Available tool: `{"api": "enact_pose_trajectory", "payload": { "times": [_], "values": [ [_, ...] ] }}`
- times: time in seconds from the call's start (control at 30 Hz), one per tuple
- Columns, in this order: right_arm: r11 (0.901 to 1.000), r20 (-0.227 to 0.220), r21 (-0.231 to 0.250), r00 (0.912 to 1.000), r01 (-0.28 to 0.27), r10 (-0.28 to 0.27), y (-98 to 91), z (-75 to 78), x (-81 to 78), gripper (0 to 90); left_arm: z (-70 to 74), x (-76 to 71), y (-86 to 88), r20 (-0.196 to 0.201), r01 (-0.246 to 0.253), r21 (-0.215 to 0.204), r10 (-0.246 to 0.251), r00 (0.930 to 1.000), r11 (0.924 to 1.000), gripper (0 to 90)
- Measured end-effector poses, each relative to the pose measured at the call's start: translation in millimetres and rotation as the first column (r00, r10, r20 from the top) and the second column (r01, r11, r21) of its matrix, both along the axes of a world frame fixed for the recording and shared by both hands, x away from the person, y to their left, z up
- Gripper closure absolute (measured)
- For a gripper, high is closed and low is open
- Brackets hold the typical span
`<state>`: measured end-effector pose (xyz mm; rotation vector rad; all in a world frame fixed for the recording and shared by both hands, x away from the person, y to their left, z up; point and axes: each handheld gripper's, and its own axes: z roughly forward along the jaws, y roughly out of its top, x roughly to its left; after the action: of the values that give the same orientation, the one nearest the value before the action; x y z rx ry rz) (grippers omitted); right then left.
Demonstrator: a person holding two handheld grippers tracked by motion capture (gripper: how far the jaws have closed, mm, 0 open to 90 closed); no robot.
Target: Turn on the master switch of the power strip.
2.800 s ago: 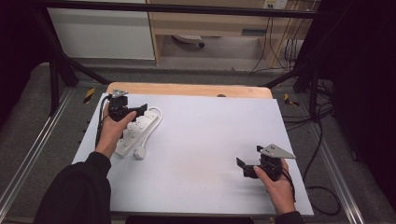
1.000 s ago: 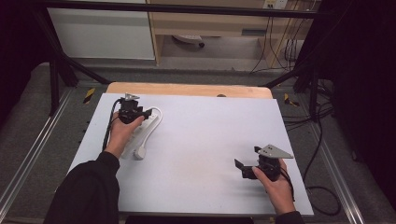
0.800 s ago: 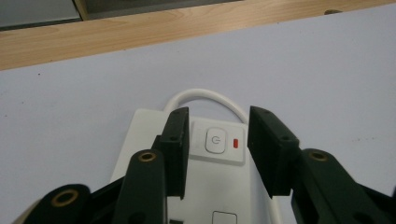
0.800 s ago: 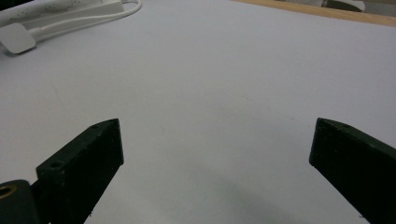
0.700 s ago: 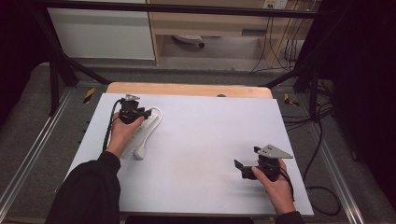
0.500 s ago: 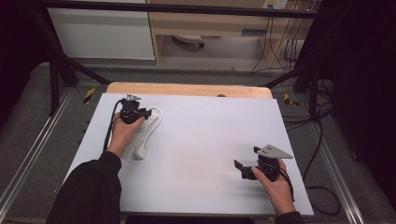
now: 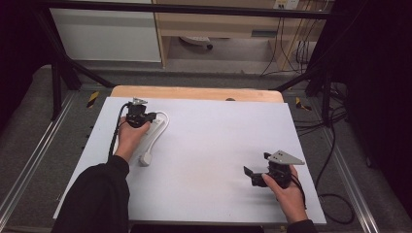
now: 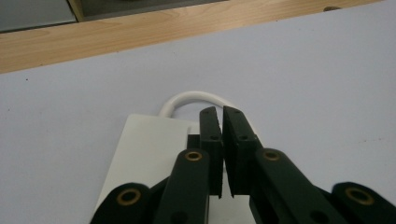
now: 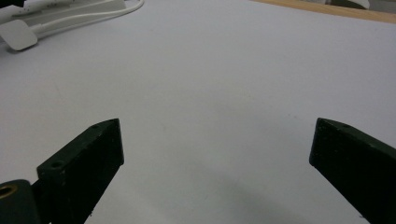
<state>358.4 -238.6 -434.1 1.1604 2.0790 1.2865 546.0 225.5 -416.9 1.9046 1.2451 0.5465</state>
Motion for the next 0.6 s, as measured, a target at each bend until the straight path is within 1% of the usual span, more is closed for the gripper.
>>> {"api": "enact_pose_trajectory", "payload": {
  "times": [0.13,0.2,0.3,0.43,0.53,0.6],
  "values": [
    [1.0,0.001,-0.005,1.0,0.0,0.0,-1.0,-0.3,0.4,3.4,1.4,1.0,-2.2,-0.004,0.005,0.009,-0.005,1.0,0.9999,89.0],
    [1.0,0.001,-0.006,1.0,0.0,0.0,-0.1,-0.4,0.0,3.4,2.0,1.7,-4.2,-0.006,0.005,0.001,-0.005,1.0,1.0,89.8],
    [1.0,0.002,-0.008,1.0,0.0,0.0,0.2,-0.2,-0.5,3.3,2.6,2.4,-6.5,-0.007,0.006,0.0,-0.006,1.0,1.0,89.8],
    [1.0,0.001,-0.009,1.0,0.002,-0.002,-0.1,-0.7,0.0,3.3,2.0,3.2,-6.1,-0.014,0.001,-0.009,-0.001,0.9999,1.0,89.9],
    [0.9999,0.0,-0.011,1.0,0.004,-0.004,-0.3,-0.9,0.2,3.3,0.2,4.2,-4.8,-0.024,-0.003,-0.006,0.003,0.9997,1.0,89.9],
    [0.9999,-0.001,-0.01,1.0,0.004,-0.004,-0.5,-0.6,-0.2,3.3,-0.8,4.7,-4.7,-0.02,0.001,0.004,-0.001,0.9998,1.0,89.9]
  ]
}}
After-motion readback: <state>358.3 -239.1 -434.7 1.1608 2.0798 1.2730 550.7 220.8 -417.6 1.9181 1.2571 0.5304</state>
